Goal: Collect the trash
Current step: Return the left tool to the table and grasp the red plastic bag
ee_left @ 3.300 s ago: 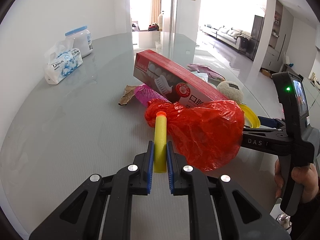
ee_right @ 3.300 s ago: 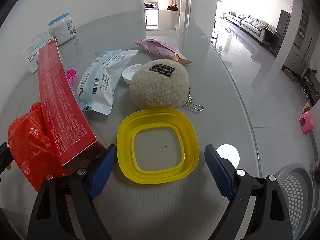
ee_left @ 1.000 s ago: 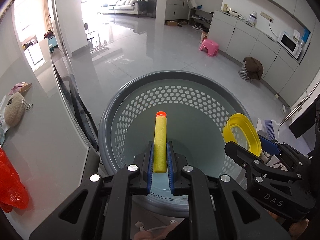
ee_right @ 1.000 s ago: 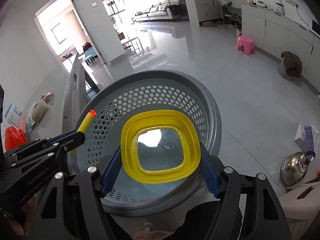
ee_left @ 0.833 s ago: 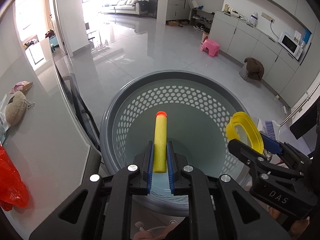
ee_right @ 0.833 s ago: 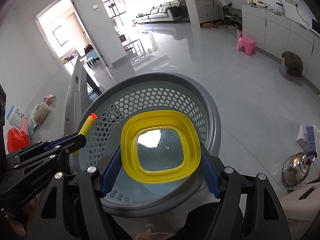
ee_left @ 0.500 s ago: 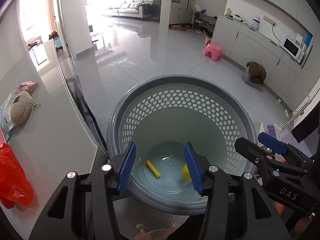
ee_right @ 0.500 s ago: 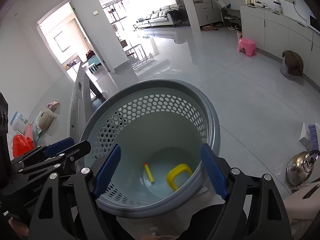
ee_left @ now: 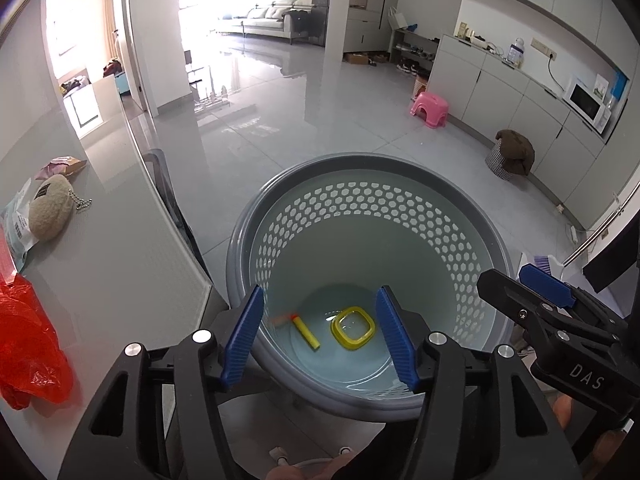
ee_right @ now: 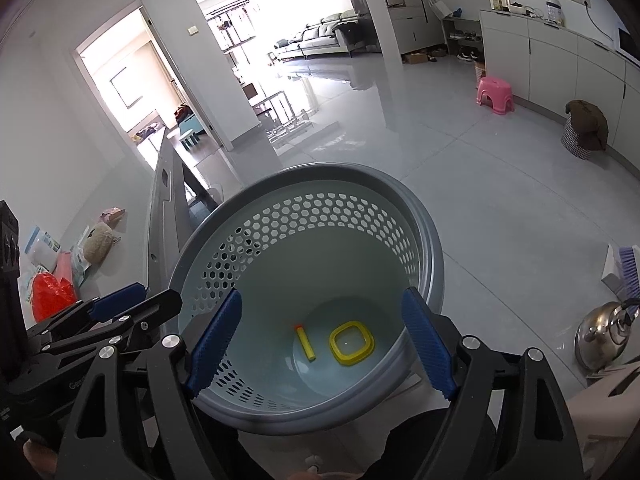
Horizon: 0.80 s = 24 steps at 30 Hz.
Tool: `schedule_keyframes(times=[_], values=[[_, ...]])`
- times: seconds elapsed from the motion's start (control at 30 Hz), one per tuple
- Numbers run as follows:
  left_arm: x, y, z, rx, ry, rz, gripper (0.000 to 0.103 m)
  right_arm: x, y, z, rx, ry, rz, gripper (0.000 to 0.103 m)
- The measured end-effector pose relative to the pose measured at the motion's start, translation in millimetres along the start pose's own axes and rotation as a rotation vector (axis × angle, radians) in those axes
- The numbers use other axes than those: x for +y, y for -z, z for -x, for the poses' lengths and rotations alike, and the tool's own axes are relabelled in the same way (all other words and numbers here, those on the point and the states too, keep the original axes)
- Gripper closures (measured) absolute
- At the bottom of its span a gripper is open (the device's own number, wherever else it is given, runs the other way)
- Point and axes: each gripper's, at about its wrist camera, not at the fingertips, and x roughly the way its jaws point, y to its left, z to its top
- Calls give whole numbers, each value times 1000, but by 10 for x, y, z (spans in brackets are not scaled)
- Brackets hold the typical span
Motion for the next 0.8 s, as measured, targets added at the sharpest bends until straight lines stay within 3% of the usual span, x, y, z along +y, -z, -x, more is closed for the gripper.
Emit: schedule_keyframes(times=[0.53, 0.8], values=[[284, 79, 403, -66, -45, 76, 29, 328, 29, 94, -17, -50, 48, 25], [664, 201, 792, -124, -124, 136, 26, 671, 0, 23, -1, -124, 85, 25]])
